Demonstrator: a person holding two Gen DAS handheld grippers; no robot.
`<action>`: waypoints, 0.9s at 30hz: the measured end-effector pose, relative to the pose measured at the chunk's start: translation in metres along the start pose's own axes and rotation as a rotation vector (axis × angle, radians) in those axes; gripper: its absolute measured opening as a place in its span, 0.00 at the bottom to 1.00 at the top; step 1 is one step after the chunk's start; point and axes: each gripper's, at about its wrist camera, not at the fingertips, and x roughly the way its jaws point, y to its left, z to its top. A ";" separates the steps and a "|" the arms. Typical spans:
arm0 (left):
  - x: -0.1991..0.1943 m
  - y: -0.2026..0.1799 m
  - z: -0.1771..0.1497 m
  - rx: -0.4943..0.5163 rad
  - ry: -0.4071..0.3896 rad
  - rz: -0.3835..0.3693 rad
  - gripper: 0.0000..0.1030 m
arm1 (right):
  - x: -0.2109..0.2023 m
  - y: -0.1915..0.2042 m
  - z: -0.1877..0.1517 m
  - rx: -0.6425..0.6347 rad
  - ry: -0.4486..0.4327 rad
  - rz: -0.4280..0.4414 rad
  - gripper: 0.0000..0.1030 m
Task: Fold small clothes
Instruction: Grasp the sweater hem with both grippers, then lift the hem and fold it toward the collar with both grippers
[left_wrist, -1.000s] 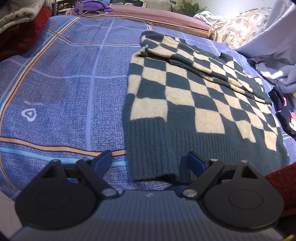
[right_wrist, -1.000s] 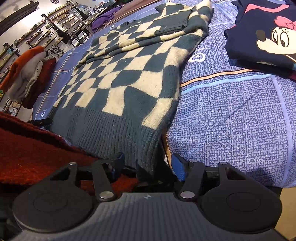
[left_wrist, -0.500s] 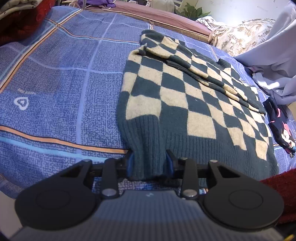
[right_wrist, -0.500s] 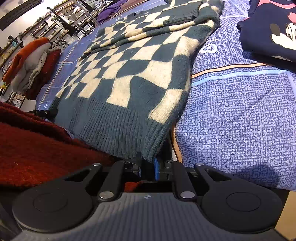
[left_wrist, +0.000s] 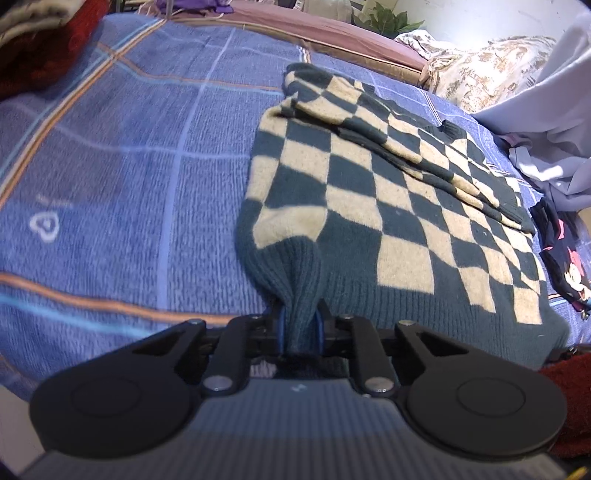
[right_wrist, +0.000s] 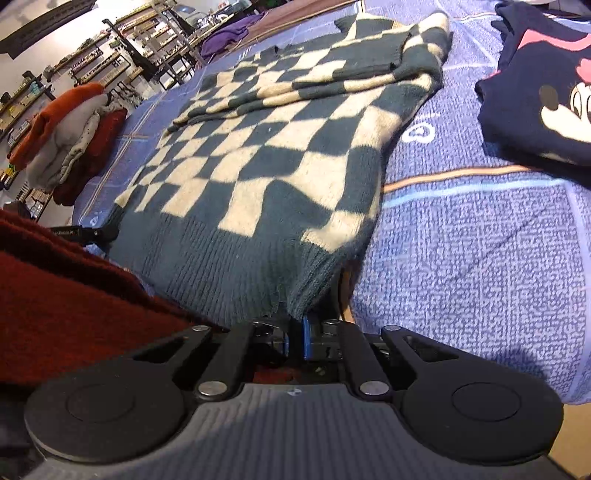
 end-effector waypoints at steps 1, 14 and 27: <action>-0.001 -0.002 0.006 0.010 -0.016 -0.001 0.14 | -0.003 -0.001 0.005 0.014 -0.020 0.013 0.12; 0.050 -0.031 0.152 0.007 -0.207 -0.034 0.14 | -0.013 -0.034 0.108 0.225 -0.313 0.183 0.10; 0.181 -0.074 0.275 0.057 -0.189 0.025 0.14 | 0.038 -0.103 0.228 0.313 -0.421 0.018 0.10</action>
